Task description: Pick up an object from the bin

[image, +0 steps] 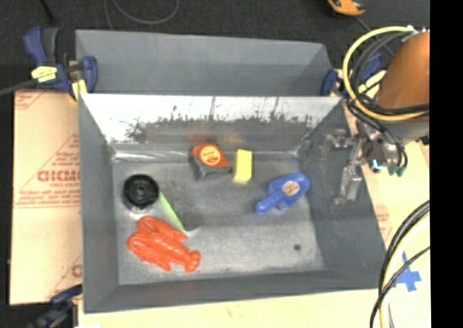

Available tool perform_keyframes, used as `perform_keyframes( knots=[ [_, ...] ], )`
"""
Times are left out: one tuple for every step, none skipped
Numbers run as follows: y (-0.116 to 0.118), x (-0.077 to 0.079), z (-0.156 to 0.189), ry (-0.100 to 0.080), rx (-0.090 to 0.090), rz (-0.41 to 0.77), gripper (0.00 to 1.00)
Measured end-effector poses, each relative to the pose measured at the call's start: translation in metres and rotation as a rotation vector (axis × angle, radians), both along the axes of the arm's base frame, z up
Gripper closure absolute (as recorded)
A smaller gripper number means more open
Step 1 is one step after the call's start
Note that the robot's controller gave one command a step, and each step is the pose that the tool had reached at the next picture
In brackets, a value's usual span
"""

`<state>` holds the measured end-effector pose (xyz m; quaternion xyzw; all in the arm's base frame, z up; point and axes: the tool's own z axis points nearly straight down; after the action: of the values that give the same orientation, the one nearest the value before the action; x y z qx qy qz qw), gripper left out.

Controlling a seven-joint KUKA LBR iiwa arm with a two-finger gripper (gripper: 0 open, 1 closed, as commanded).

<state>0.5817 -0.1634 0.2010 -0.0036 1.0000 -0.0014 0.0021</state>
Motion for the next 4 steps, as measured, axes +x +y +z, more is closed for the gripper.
perform_keyframes(
  knots=[
    [0.0, 0.0, 0.0, 0.0, 0.0, 0.001, 0.0],
    [0.046, 0.0, -0.046, -0.004, 0.001, -0.008, 0.0],
    [0.067, -0.02, -0.079, 0.003, 0.006, 0.023, 0.0],
    [0.047, -0.012, -0.116, -0.001, -0.001, 0.051, 0.0]
  ],
)
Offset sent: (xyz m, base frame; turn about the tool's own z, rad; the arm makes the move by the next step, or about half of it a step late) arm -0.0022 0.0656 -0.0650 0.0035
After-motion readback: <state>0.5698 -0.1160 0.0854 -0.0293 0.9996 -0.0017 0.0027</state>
